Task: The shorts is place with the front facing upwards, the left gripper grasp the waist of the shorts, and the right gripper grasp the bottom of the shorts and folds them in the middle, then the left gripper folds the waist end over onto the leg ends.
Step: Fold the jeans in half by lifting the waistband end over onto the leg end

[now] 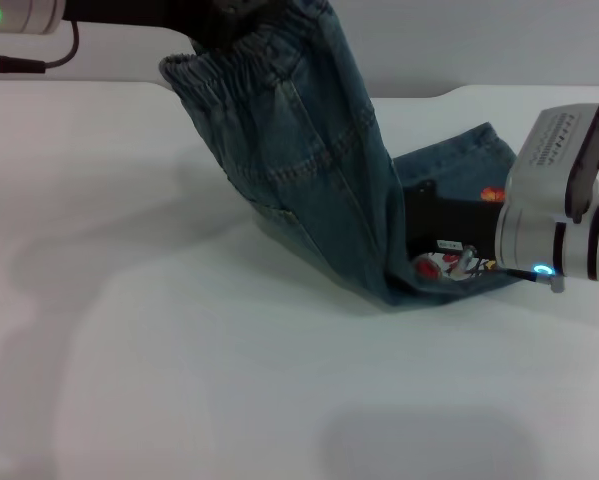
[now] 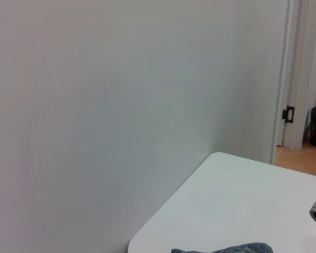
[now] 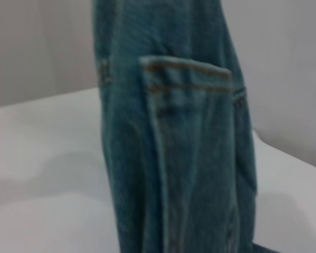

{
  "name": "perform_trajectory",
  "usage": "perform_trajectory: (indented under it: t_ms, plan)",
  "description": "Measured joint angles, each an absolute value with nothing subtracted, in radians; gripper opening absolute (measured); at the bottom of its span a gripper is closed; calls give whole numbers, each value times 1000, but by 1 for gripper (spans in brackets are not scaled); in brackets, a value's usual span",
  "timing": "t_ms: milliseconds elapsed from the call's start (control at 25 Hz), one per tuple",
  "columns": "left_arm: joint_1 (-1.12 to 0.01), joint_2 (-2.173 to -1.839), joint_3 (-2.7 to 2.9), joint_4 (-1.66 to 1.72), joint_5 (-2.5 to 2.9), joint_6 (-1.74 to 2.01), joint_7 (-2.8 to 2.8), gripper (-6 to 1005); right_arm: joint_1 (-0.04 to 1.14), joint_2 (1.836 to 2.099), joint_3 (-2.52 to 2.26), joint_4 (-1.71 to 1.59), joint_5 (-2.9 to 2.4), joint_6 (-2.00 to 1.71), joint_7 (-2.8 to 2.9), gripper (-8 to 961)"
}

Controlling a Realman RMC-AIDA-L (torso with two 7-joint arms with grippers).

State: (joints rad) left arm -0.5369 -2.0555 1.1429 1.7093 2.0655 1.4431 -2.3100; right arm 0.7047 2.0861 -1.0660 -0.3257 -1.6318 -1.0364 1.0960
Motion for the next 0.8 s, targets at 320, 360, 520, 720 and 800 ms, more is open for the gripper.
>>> perform_trajectory:
  t_ms: [320,360,520,720,800]
  plan:
    - [-535,-2055,1165,1710,2065,1443,-2308,99,755,2086,-1091,-319,-1615,-1083,1134,336]
    - [-534,-2055,1166,1710,2065,1443,-2308,100,761,2086,-1099,-317,-1612,-1084,1139,336]
    - [-528,-2055,1168,1712,2065,1443,-2308,103,784,2087,-1143,-310,-1586,-1099,1173,336]
    - [-526,-2055,1169,1715,2064,1444,-2307,107,804,2087,-1181,-314,-1579,-1120,1220,336]
    - [-526,-2056,1169,1715,2063,1444,-2305,108,812,2088,-1184,-314,-1578,-1132,1228,336]
